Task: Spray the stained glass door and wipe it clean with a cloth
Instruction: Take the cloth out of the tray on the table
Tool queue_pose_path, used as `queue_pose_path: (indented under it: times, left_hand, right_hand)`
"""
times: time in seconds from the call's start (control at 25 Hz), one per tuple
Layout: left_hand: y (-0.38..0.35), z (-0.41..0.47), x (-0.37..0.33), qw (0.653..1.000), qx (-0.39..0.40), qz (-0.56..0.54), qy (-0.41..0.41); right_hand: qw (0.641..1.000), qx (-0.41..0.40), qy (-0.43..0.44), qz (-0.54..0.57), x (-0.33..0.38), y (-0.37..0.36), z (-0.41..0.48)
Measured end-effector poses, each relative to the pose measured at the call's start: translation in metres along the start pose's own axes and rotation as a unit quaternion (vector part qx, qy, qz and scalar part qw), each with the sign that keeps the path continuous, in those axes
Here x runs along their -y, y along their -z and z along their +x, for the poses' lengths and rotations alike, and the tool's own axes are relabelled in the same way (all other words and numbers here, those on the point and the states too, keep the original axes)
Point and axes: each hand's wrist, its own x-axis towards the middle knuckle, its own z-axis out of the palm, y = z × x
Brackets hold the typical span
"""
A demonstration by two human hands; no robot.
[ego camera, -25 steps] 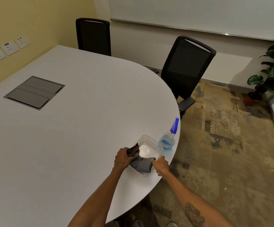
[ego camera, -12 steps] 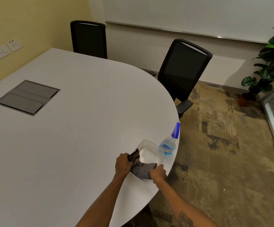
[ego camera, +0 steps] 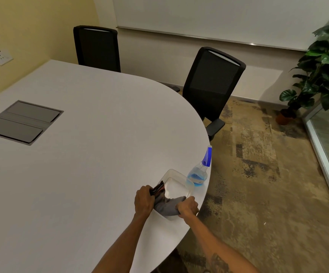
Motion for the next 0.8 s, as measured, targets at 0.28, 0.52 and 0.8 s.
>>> queue_pose_path:
  times: [0.28, 0.52, 0.8]
  left_hand:
    - [0.012, 0.000, -0.015, 0.996, 0.012, -0.070, 0.050]
    - [0.022, 0.000, -0.019, 0.987, 0.027, -0.123, 0.097]
    - [0.055, -0.029, -0.045, 0.966, -0.115, -0.223, 0.063]
  right_hand:
    - [0.989, 0.039, -0.016, 0.140, 0.025, 0.016, -0.019]
    - [0.966, -0.014, 0.171, 0.192, 0.061, 0.050, -0.057]
    - [0.905, 0.001, 0.349, 0.245, 0.068, 0.105, -0.086]
